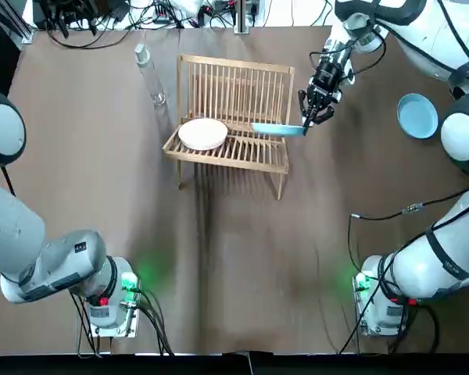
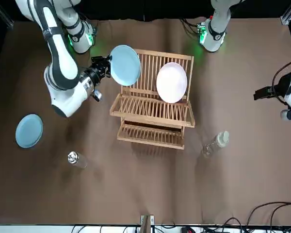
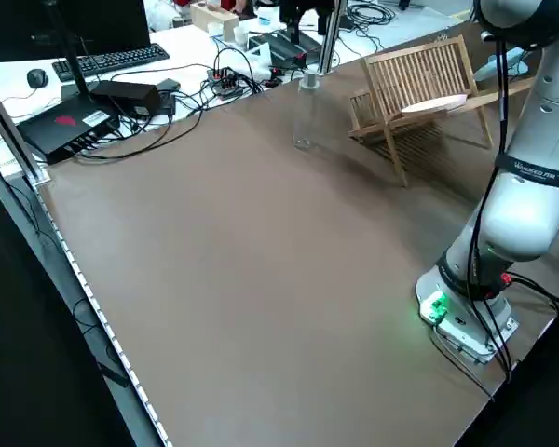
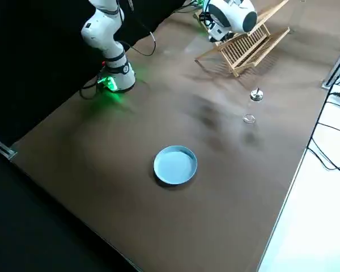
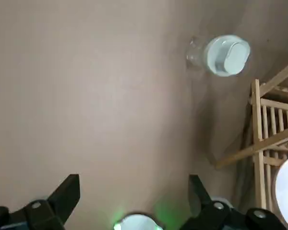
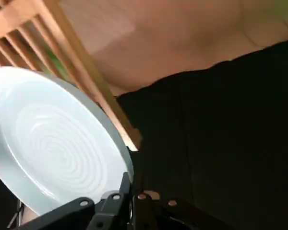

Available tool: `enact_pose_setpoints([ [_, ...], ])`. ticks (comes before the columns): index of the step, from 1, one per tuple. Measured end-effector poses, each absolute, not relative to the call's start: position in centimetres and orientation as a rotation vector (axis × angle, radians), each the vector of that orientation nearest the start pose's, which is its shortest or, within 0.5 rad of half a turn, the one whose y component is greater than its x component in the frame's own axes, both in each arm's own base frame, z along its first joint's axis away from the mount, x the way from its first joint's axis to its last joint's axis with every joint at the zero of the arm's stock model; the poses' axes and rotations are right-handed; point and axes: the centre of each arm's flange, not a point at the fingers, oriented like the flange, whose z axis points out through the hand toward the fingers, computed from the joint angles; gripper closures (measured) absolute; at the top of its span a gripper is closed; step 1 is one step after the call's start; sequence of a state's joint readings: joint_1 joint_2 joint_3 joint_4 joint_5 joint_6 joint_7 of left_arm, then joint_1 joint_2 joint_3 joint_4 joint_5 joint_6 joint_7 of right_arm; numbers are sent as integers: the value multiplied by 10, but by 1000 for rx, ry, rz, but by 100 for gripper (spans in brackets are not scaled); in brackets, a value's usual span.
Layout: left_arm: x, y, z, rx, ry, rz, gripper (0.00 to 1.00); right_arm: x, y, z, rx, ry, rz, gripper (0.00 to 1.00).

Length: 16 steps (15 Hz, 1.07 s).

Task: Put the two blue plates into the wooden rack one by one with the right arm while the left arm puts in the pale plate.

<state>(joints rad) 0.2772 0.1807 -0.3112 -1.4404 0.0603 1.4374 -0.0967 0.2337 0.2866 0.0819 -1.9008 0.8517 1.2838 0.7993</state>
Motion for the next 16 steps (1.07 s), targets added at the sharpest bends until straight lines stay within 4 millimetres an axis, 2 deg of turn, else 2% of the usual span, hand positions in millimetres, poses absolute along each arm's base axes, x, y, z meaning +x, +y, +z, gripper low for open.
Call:
enact_pose_setpoints([
  [3,589,-9,587,-3110,-44,210,0,469,263,359,-2243,748,1578,97],
  [9,585,-13,605,-3110,-43,136,0,467,276,345,-2254,766,1563,94],
  [12,578,-28,621,-3098,-28,90,0,466,279,339,-2253,771,1571,93],
  [13,574,-30,627,-3117,-39,76,0,467,279,338,-2251,772,1572,89],
  [16,562,-19,637,-3168,-75,51,0,467,279,338,-2247,771,1573,66],
])
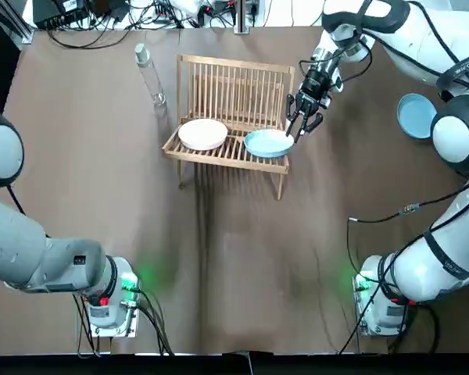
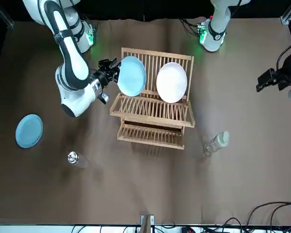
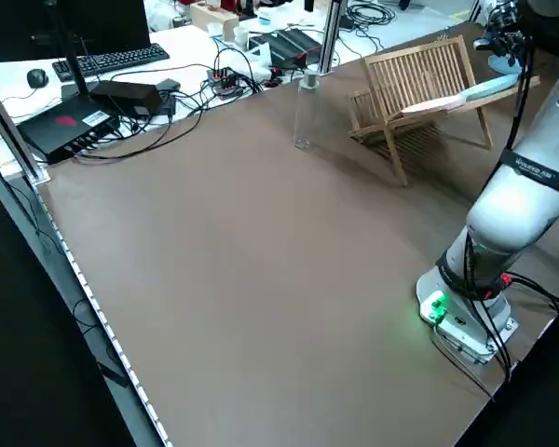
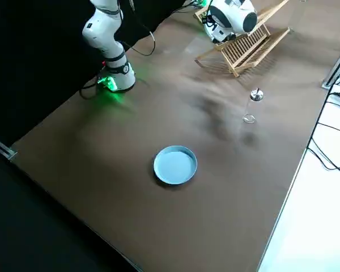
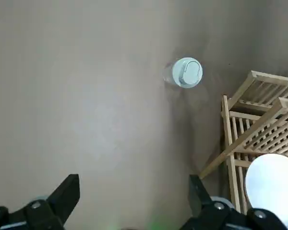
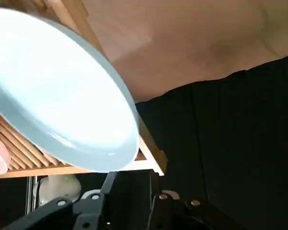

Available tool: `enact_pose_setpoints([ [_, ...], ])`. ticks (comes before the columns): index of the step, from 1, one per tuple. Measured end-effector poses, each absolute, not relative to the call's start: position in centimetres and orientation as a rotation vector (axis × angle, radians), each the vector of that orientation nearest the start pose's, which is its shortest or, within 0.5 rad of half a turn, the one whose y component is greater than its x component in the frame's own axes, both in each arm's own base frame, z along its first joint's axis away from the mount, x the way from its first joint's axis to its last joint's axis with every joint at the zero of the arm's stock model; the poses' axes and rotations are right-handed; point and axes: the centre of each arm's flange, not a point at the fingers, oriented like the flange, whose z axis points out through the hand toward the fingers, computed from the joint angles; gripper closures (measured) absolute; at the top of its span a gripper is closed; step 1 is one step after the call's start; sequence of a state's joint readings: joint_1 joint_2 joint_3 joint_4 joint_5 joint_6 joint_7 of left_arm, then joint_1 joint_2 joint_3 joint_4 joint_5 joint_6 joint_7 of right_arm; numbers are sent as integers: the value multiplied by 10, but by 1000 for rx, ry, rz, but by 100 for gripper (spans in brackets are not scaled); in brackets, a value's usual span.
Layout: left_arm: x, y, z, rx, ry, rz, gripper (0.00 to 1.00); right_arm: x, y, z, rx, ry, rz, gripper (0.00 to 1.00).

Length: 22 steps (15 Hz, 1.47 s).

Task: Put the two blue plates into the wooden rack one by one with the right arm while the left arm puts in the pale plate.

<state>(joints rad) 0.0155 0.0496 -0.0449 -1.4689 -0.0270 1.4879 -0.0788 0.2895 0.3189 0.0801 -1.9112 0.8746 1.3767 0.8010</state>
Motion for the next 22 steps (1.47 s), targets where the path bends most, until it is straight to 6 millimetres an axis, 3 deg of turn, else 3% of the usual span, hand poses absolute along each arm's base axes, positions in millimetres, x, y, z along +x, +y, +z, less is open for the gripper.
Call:
enact_pose_setpoints([
  [5,545,-17,634,-3171,-51,12,0,468,266,346,-2221,737,1629,55],
  [8,542,-18,626,-3167,81,57,0,517,185,377,-2400,584,1386,48],
  [12,541,-22,625,-3143,127,70,0,551,72,389,-2675,419,1133,48],
  [17,540,-22,627,-3142,129,63,0,586,-50,377,-2916,278,745,45],
  [18,540,-22,628,-3142,128,60,0,590,-79,371,-2958,257,684,41],
  [22,540,-21,629,-3143,127,57,0,594,-190,333,-3014,161,488,39],
])
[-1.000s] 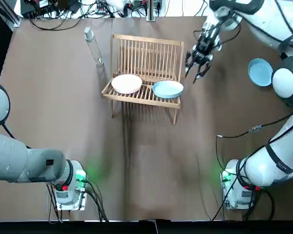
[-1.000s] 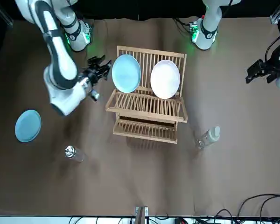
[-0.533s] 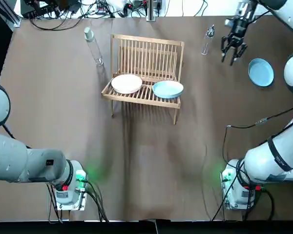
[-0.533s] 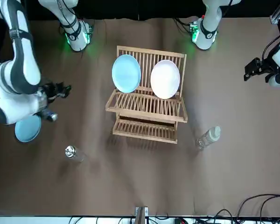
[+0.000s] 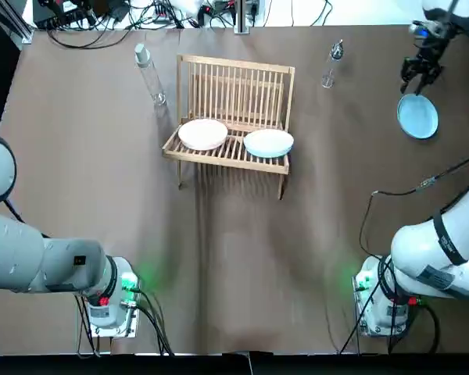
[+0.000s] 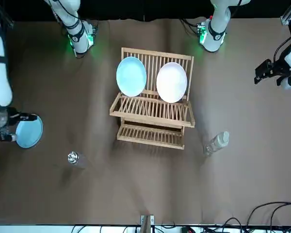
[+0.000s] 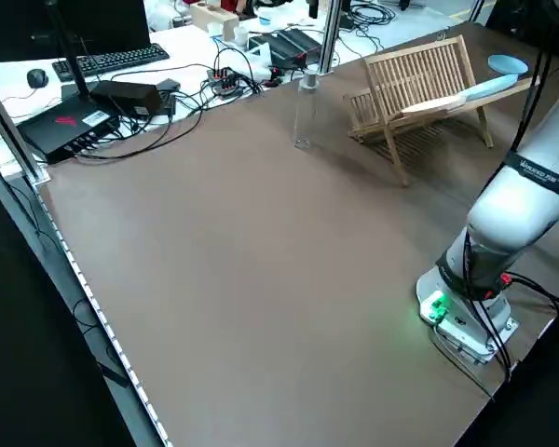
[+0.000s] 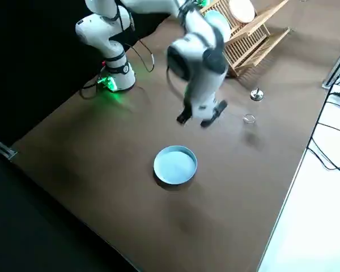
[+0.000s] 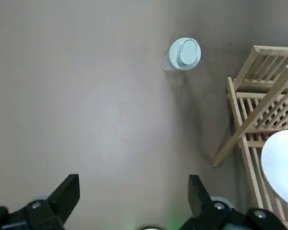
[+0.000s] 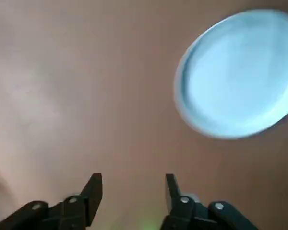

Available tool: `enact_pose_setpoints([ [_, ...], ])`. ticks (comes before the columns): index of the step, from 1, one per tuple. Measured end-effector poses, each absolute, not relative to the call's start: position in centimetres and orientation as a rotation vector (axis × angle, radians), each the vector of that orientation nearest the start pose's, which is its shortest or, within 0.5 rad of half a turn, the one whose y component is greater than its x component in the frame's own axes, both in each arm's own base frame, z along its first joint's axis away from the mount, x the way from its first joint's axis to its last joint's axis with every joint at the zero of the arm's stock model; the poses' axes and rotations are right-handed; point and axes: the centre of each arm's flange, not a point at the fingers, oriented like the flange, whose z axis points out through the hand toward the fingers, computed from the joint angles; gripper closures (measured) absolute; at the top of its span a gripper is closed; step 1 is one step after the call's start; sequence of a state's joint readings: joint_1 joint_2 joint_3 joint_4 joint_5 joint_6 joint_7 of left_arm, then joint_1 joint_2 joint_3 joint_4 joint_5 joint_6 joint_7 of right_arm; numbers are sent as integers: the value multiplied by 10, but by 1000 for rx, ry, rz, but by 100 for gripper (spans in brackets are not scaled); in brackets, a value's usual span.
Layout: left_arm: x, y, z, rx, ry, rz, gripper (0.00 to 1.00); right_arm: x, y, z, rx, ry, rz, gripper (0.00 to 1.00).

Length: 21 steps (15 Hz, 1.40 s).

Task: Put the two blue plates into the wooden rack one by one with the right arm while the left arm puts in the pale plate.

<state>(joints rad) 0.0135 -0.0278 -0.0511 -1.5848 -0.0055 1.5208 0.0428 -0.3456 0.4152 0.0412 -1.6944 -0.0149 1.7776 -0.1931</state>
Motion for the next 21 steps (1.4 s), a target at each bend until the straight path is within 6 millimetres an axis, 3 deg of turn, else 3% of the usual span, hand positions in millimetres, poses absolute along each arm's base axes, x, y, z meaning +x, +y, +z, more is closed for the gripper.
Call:
enact_pose_setpoints([
  [3,540,-21,629,-3143,125,57,0,583,-273,295,-3049,156,340,37],
  [5,540,-21,629,-3143,125,57,0,572,-311,263,-3102,145,336,37],
  [6,540,-22,629,-3143,125,57,0,564,-330,235,-3119,150,355,37],
  [13,541,-21,626,-3143,124,66,0,545,-377,200,-3140,259,241,32],
  [20,541,-27,625,-3142,138,70,0,551,-375,181,-3098,345,136,39],
  [21,541,-28,625,-3142,140,70,0,551,-375,178,-3095,353,127,48],
])
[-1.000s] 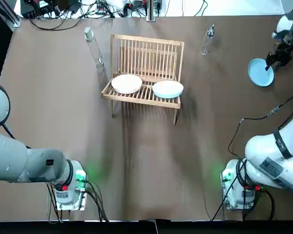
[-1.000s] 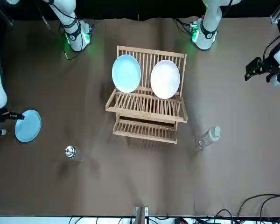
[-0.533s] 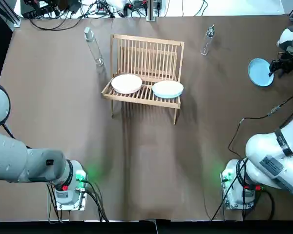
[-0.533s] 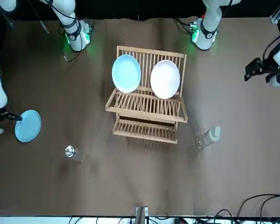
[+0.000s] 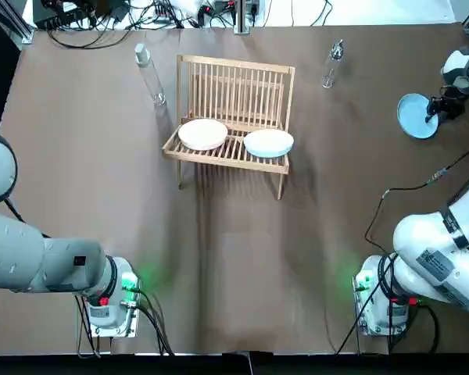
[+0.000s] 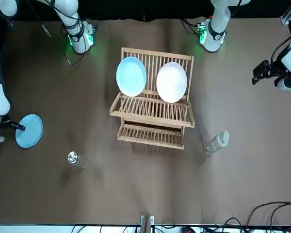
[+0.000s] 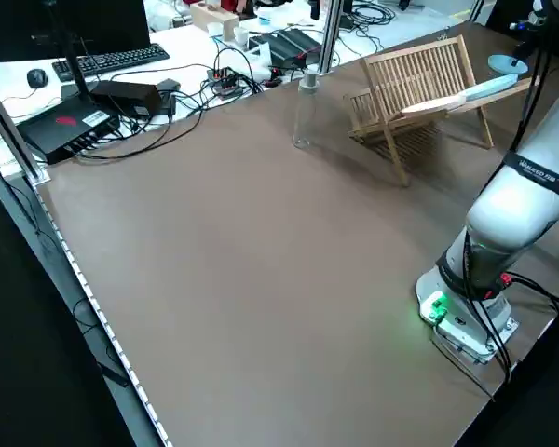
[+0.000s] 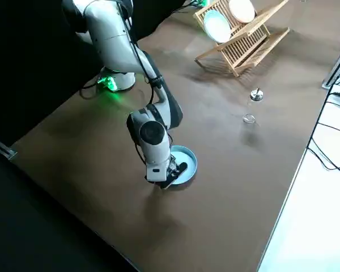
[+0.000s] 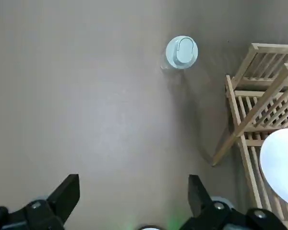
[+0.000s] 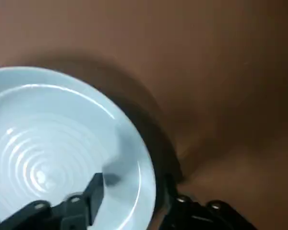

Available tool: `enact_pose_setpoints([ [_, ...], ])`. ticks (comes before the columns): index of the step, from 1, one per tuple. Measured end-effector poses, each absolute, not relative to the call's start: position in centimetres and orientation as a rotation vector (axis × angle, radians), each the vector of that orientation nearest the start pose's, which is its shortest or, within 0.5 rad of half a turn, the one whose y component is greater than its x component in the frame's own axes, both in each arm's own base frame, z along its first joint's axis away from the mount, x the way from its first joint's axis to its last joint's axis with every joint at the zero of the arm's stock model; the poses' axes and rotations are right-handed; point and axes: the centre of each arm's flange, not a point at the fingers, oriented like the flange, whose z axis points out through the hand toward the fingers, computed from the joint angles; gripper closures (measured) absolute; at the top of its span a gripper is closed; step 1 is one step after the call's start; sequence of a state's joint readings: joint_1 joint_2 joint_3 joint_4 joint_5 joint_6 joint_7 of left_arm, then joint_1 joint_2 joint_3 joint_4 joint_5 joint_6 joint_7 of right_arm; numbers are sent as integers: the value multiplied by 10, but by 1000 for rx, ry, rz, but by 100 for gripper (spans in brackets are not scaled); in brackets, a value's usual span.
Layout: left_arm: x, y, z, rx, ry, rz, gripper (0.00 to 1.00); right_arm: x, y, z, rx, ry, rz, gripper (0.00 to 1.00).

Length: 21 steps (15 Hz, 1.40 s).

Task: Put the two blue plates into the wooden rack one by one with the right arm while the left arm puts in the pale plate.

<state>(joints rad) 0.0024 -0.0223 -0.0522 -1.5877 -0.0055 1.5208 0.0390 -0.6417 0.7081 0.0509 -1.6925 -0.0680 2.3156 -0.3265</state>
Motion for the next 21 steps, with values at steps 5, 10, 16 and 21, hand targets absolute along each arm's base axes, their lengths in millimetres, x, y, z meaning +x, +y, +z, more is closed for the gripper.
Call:
enact_pose_setpoints([
  [5,542,-29,622,-3142,141,78,0,550,-383,181,-3091,376,112,92],
  [10,542,-29,621,-3142,141,80,0,564,-345,183,-3035,260,263,96],
  [16,543,-29,620,-3142,142,83,0,556,-272,227,-2743,157,771,97],
  [21,544,-25,620,-3142,132,85,0,552,-182,318,-2590,135,1227,97],
])
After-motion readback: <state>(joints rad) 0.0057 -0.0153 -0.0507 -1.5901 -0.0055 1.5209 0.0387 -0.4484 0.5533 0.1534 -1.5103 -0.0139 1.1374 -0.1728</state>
